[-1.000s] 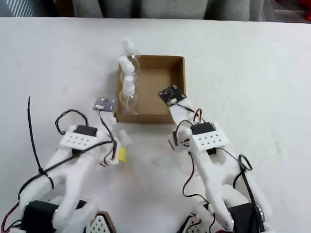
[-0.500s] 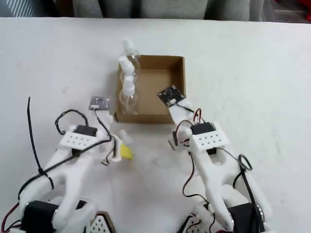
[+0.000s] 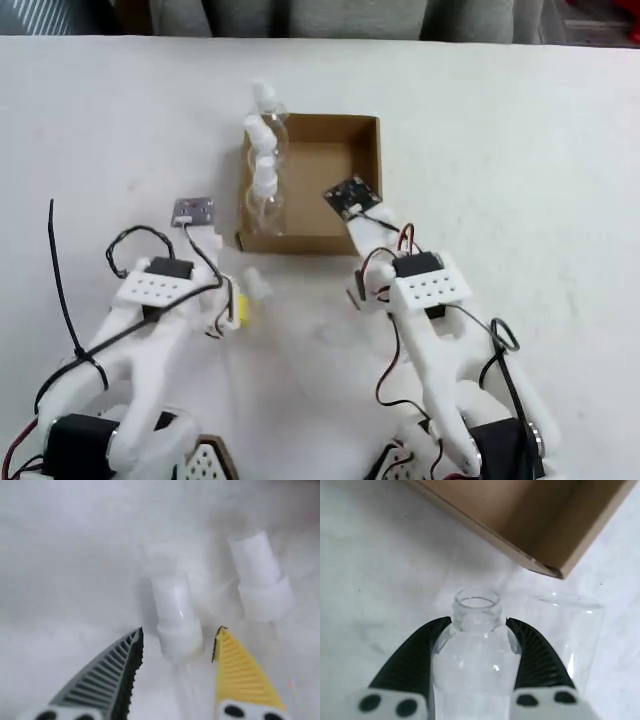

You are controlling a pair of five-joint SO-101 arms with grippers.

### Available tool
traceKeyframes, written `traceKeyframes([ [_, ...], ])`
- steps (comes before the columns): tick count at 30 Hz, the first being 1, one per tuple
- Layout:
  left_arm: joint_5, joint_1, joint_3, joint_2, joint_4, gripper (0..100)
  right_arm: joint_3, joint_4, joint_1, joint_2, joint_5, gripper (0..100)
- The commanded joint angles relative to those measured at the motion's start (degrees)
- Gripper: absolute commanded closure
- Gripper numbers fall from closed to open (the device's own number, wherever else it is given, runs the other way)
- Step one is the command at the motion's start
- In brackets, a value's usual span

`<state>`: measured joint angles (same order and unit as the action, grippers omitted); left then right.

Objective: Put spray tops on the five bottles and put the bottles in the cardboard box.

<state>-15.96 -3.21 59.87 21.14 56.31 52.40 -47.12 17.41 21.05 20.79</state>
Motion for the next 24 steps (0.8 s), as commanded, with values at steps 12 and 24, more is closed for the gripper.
traceKeyframes([
  [12,-4.75,-2.77,-5.98,-11.03,-2.81,82,-0.53,0.84,-0.31,1.89,0.62,98.2],
  [24,3.60,-2.77,-6.59,-10.95,-0.53,98,-0.53,0.84,-0.13,1.89,0.70,98.2],
])
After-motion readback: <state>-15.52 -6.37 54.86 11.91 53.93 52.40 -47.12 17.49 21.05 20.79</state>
